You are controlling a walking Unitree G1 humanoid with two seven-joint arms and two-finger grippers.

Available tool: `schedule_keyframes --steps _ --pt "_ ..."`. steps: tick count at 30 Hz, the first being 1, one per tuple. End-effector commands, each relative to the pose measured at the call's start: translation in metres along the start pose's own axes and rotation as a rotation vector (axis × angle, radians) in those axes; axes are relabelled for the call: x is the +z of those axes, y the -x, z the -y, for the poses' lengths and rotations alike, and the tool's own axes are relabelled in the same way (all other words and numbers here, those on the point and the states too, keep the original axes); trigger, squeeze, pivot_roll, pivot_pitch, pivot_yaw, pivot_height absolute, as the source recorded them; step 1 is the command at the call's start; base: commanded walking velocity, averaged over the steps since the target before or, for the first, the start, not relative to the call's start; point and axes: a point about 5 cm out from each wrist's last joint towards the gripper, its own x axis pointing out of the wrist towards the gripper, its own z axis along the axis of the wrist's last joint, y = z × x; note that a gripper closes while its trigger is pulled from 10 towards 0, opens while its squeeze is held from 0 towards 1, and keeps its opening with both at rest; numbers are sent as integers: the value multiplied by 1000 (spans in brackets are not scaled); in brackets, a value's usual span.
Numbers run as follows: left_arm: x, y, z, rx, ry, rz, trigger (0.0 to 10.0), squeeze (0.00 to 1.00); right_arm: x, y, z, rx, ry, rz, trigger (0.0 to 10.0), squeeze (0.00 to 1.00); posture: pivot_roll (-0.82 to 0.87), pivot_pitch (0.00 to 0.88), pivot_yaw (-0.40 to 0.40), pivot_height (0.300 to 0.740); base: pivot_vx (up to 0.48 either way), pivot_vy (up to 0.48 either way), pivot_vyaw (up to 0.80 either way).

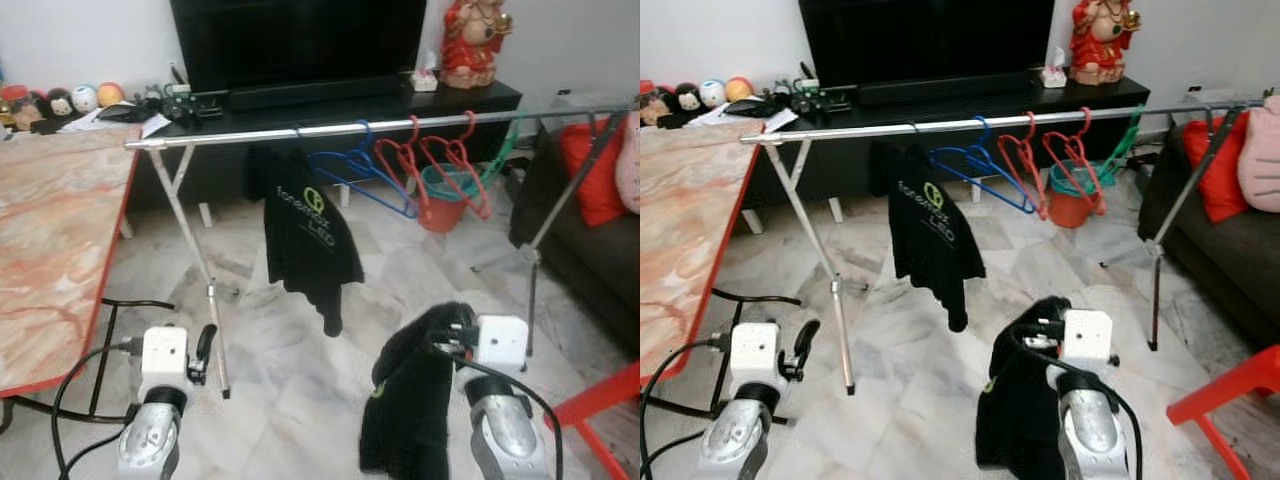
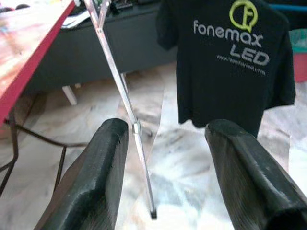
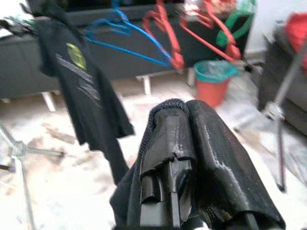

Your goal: Hang hanger

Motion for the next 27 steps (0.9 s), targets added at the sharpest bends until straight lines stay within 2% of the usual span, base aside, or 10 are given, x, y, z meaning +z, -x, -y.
schedule_keyframes --steps 1,5,8,21,27 --pt "0 0 -1 11 -4 -5 10000 0 12 -4 1 -6 2 50 10000 0 -36 0 36 740 0 -401 587" --pt "1 -1 -1 15 -2 -5 10000 0 14 -8 -4 10 11 53 10000 0 -36 0 31 740 0 -402 544" --pt "3 -3 0 17 -9 3 10000 0 18 -13 -10 19 -18 62 10000 0 -33 0 29 740 0 -404 0" --pt "4 -5 2 22 -1 2 10000 0 21 -18 -12 22 -26 70 10000 0 -32 0 25 740 0 -393 0" --pt "5 -6 1 32 2 2 10000 0 23 -21 -14 18 -37 74 10000 0 -32 0 24 740 0 -209 0"
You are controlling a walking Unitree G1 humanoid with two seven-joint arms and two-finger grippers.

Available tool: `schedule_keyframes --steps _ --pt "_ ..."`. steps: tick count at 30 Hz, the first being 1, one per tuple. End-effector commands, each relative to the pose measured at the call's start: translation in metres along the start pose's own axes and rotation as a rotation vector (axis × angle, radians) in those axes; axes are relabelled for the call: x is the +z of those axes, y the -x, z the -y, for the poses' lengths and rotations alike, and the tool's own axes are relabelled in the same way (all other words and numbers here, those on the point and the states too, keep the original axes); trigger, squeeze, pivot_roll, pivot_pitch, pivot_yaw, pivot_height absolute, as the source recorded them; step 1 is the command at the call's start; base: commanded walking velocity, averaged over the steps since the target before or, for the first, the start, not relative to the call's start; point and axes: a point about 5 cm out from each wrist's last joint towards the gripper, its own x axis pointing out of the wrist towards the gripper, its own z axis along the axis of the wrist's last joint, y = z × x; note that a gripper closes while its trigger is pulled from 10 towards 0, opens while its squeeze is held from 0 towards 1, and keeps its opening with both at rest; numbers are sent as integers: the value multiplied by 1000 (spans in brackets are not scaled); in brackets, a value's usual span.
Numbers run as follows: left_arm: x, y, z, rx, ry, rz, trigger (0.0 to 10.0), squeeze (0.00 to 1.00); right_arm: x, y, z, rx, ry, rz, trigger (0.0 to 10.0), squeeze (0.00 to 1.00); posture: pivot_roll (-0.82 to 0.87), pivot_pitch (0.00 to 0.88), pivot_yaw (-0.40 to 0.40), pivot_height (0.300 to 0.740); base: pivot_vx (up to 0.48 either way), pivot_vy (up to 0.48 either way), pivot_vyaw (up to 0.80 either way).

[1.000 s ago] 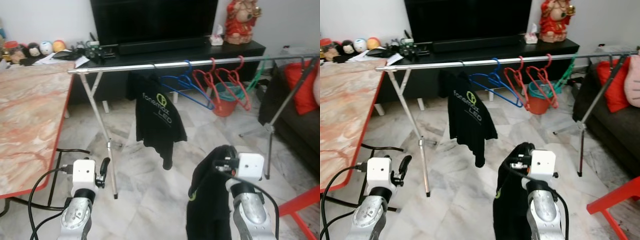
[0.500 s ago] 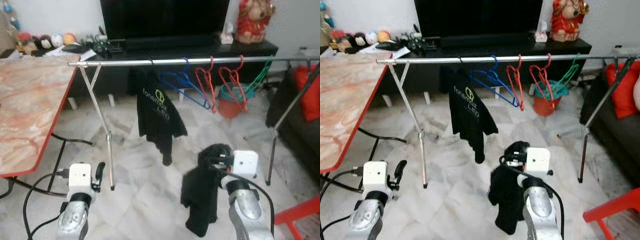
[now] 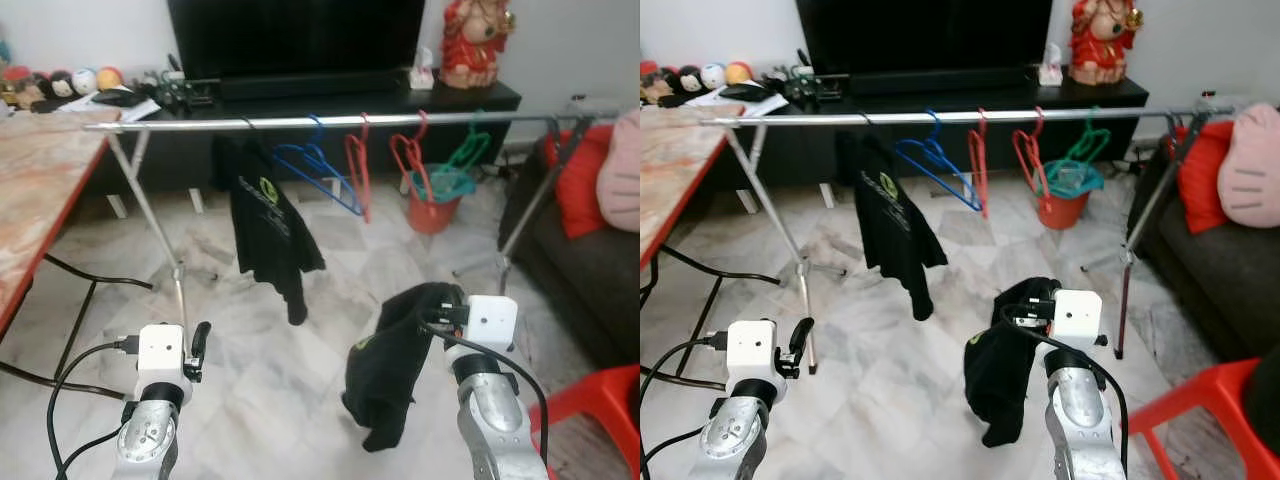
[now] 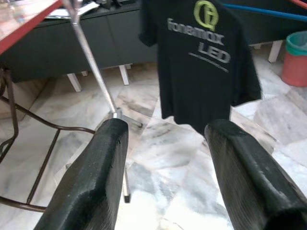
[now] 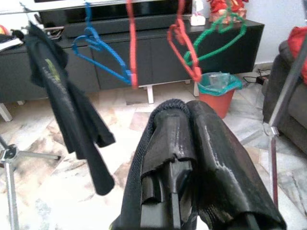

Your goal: Hang hanger

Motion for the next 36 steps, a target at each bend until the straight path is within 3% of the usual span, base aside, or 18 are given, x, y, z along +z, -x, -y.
schedule_keyframes --steps 1,11,36 --pt "1 -1 1 3 0 2 10000 0 4 -2 4 -18 -5 21 10000 0 -32 0 24 740 0 0 0" --pt "4 -2 5 -22 43 7 10000 0 7 -7 4 -27 -18 36 10000 0 -32 0 24 740 0 0 0" --pt "6 -3 6 -30 52 11 10000 0 6 -10 5 -42 0 34 10000 0 -32 0 21 740 343 0 0"
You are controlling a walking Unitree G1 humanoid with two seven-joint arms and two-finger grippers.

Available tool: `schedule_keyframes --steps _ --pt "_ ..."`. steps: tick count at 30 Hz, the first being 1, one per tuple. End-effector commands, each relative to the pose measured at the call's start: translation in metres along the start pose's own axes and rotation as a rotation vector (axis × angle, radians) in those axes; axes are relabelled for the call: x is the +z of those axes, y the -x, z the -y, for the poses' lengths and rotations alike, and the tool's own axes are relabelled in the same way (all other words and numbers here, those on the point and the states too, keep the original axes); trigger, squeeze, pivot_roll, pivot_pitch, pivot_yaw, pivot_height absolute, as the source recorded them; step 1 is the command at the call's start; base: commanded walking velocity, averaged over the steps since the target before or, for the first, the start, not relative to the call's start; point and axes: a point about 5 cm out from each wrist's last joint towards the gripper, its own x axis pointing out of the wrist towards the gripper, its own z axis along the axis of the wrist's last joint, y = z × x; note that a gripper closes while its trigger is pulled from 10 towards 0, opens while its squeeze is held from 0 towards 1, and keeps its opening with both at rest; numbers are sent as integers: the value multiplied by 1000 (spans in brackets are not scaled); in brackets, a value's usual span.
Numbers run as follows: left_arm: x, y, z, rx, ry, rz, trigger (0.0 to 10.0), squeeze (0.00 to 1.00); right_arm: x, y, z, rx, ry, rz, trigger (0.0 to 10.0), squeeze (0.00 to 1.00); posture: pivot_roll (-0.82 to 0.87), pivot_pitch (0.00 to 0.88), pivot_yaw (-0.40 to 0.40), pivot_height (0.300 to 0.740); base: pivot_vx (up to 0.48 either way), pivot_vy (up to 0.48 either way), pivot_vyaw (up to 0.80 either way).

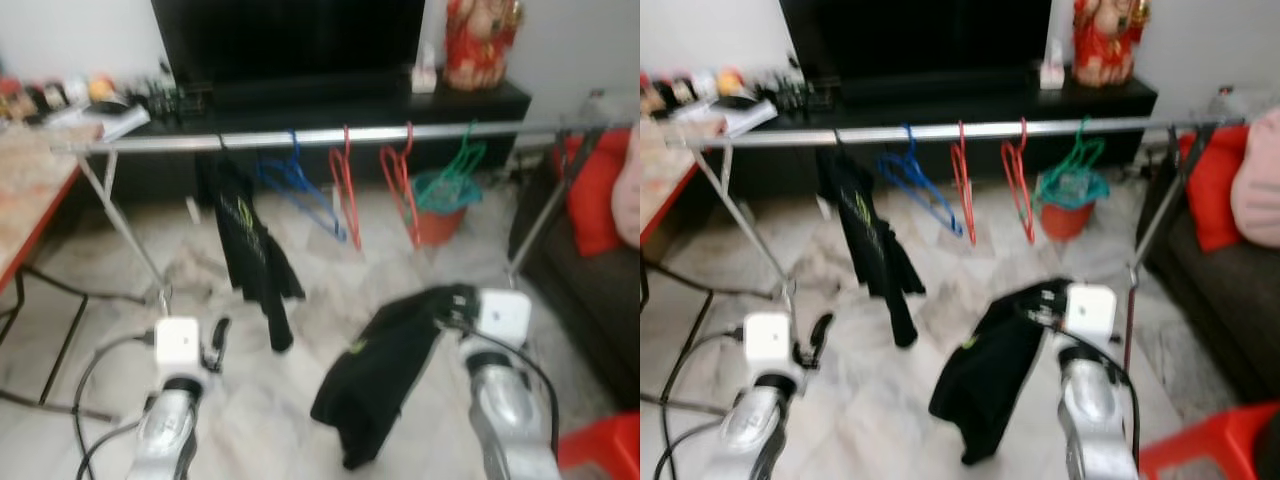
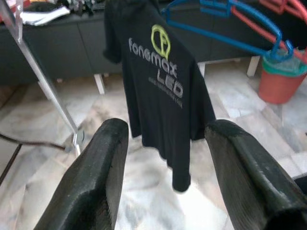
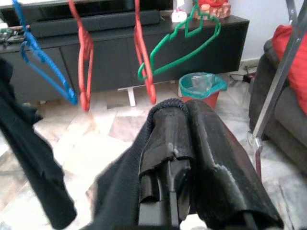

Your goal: Hang hanger

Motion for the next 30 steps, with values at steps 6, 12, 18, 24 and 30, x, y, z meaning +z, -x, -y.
schedule_keyframes --steps 6,12,18,24,30 --pt "3 1 -13 34 -23 6 10000 0 10 -3 -10 20 -17 54 10000 0 -32 0 23 740 349 0 0" --pt "2 2 -11 21 -15 6 10000 0 10 -4 -10 20 -21 58 10000 0 -30 0 24 740 221 0 0" --pt "2 2 -11 20 -8 1 10000 0 11 -4 -11 17 -26 61 10000 0 -30 0 24 740 0 0 0" --pt "2 1 -10 15 -20 -1 10000 0 11 -5 -11 17 -27 65 10000 0 -30 0 25 740 0 0 0" --pt "3 0 -10 19 -33 8 10000 0 11 -5 -11 18 -25 65 10000 0 -33 0 26 740 0 -249 0"
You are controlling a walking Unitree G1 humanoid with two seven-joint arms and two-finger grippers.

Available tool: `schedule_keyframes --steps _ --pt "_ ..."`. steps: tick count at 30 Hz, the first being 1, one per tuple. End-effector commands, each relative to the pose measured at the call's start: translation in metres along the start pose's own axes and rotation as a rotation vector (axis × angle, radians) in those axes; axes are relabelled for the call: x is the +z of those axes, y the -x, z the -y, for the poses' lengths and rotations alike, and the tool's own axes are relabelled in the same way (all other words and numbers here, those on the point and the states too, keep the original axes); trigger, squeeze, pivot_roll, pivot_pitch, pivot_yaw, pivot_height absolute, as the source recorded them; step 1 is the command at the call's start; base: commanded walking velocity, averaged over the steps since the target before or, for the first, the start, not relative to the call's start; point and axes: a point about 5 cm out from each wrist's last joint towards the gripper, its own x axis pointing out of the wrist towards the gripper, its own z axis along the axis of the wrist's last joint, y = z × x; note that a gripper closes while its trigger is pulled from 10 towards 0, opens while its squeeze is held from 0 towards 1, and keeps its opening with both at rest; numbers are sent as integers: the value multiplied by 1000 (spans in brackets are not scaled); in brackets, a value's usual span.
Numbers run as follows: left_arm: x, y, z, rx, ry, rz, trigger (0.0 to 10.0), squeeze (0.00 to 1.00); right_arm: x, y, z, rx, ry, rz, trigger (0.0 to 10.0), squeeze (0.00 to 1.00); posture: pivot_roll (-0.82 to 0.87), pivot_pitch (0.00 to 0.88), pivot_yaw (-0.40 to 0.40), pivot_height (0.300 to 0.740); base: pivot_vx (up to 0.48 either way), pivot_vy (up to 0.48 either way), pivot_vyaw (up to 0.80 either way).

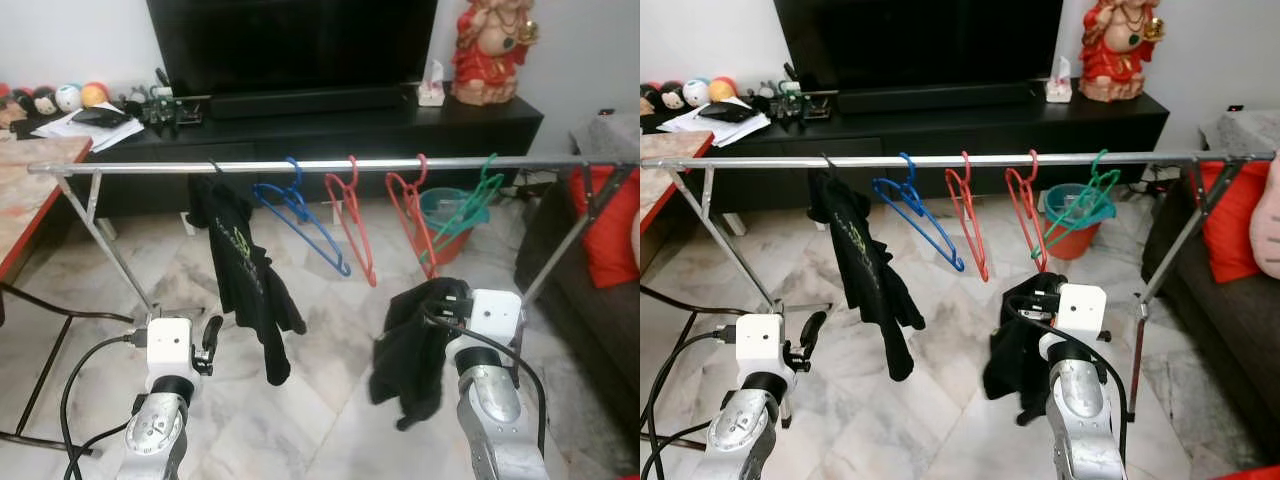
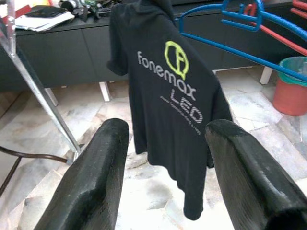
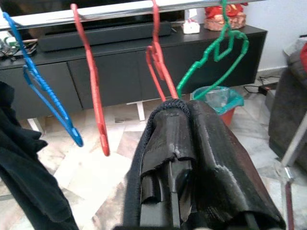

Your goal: Hang hanger

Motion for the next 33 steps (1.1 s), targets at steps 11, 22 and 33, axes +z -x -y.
schedule_keyframes --steps 11,22,33 --pt "0 -1 2 0 -13 0 10000 0 8 -3 -1 3 -5 40 10000 0 -35 0 26 740 0 -303 0" --pt "-2 0 2 3 -13 -5 10000 0 7 -2 0 9 -6 41 10000 0 -39 0 22 740 0 -287 0" --pt "-2 0 5 -3 2 1 10000 0 7 -2 1 11 -6 40 10000 0 -40 0 16 740 0 -153 0"
